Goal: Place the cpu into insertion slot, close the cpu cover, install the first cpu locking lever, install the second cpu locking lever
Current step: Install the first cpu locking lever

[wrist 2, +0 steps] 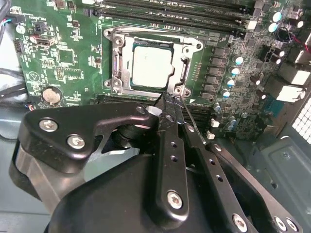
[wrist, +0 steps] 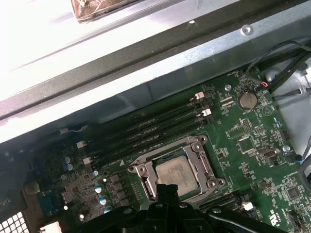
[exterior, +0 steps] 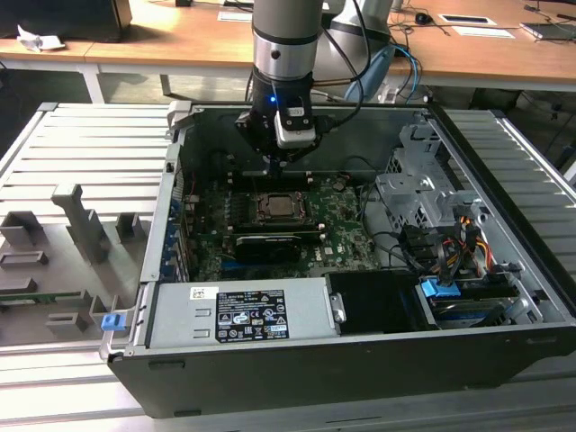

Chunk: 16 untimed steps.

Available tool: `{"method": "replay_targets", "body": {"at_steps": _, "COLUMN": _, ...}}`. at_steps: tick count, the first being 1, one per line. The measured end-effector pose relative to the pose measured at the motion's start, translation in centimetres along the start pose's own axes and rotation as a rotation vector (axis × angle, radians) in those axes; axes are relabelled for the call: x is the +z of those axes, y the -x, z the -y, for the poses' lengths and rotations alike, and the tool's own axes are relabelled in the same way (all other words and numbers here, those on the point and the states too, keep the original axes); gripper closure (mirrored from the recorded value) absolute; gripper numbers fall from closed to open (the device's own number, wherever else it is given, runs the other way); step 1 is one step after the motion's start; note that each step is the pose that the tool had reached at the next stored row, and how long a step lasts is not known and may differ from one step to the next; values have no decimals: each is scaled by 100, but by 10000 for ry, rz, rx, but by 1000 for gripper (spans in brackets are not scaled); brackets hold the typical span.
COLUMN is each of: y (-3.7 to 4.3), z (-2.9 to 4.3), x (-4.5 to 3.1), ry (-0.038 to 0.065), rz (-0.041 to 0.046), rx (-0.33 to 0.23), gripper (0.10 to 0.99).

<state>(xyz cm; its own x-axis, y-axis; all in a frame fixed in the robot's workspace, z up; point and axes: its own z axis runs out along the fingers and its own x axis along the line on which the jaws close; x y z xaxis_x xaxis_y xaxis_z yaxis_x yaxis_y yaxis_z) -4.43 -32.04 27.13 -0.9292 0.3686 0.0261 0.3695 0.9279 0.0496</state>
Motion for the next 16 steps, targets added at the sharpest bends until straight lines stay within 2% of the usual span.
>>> {"method": "replay_targets", "body": {"at_steps": 16, "y": 0, "z": 0, "x": 0, "ry": -28, "rz": -53, "rx": -1069, "gripper": 980}}
